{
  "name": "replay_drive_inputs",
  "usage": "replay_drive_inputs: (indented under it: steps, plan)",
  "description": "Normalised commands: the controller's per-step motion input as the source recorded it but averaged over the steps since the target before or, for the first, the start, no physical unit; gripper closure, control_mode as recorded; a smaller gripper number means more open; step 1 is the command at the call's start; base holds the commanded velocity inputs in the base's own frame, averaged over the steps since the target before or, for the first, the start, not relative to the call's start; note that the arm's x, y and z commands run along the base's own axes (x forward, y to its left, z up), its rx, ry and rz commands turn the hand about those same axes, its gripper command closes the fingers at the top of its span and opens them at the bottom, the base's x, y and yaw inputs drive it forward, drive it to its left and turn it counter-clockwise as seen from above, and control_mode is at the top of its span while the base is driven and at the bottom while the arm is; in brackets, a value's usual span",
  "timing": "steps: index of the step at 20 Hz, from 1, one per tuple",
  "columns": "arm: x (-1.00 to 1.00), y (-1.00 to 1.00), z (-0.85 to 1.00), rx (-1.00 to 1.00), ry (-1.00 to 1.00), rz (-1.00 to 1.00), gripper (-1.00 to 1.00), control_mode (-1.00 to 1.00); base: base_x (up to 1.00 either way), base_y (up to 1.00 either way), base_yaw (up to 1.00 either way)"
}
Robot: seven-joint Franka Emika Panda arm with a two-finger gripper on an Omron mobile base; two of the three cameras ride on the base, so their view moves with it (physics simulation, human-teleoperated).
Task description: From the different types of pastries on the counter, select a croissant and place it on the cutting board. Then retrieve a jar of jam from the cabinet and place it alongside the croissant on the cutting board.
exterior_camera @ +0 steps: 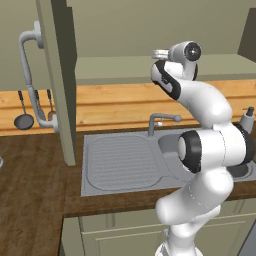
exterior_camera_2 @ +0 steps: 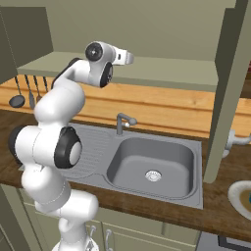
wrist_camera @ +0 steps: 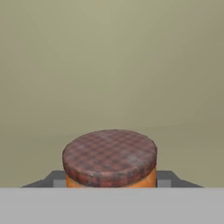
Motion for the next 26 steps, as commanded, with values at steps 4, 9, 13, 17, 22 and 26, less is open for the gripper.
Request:
replay_drive_inputs:
  steps: [4,9,13,17,22,26]
  plan:
    - [-0.41,-0.07,0.18,0.01,-0.12,-0.06,1.0,-1.0,0.0,0.0,0.0]
    - [-0.47,-0.1,0.17,0.03,-0.07,-0.05,1.0,-1.0,0.0,0.0,0.0]
    - [-0.61,-0.09,0.24,0.03,-0.13,-0.05,1.0,-1.0,0.0,0.0,0.0]
    - [-0.71,-0.01,0.02,0.0,-0.11,-0.02,1.0,-1.0,0.0,0.0,0.0]
    - [-0.68,0.0,0.02,0.0,-0.01,0.0,1.0,-1.0,0.0,0.0,0.0]
    - [-0.68,0.0,0.05,0.0,0.03,0.0,1.0,-1.0,0.0,0.0,0.0]
